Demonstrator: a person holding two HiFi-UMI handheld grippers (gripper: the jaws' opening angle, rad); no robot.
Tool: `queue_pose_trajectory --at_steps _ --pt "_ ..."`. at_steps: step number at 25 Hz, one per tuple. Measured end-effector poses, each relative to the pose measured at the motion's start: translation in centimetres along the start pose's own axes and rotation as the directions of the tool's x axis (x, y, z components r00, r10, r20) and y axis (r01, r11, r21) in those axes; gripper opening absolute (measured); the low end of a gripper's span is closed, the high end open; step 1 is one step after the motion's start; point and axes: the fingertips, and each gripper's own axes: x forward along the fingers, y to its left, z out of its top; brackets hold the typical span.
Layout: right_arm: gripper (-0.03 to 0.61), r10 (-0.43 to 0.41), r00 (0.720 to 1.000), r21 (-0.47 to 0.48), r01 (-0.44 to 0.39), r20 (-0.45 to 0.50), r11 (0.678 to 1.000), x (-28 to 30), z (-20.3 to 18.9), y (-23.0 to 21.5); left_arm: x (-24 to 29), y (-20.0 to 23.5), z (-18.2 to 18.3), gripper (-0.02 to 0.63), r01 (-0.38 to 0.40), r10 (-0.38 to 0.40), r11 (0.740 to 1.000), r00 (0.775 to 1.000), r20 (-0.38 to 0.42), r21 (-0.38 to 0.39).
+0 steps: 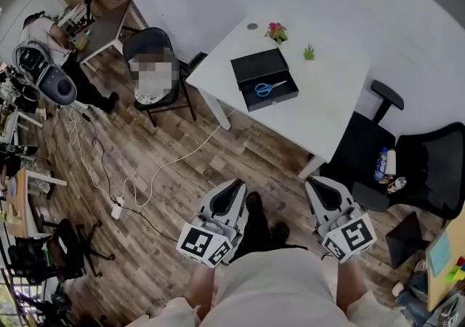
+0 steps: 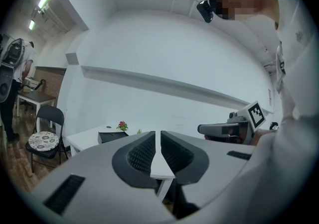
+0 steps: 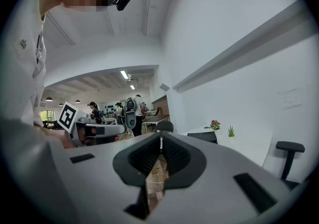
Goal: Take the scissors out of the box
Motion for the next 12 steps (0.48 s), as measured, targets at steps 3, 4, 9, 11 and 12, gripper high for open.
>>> queue_pose_trajectory --at_steps 3,4,9,11,12 --pt "0.040 -0.009 1.000 -0.003 0.009 -0.008 1.000 1.0 0.4 -0.6 1.1 0.7 0.3 0.034 0.013 -0.013 1.000 1.000 -0.001 0.006" --pt "0.046 -0.012 1.000 -0.003 0.012 -0.008 1.000 1.4 0.5 -0.8 1.5 1.0 0.3 0.070 0.014 -0.014 1.000 1.000 -0.003 0.005" --pt "0.123 -0.033 0.999 0.013 0.033 -0.004 0.999 2.6 0.9 -2.3 3.0 2.2 0.4 0.106 0.024 -0.024 1.000 1.000 -0.008 -0.001" --pt "0.129 -0.037 0.999 0.022 0.037 -0.005 0.999 3.1 1.0 -2.9 3.6 2.5 0.5 0.118 0.029 -0.029 1.000 1.000 -0.010 -0.002" --pt "0.129 -0.038 0.999 0.026 0.038 -0.006 0.999 3.4 1.1 -3.2 3.9 2.8 0.5 0.123 0.031 -0.031 1.000 0.999 -0.012 -0.003"
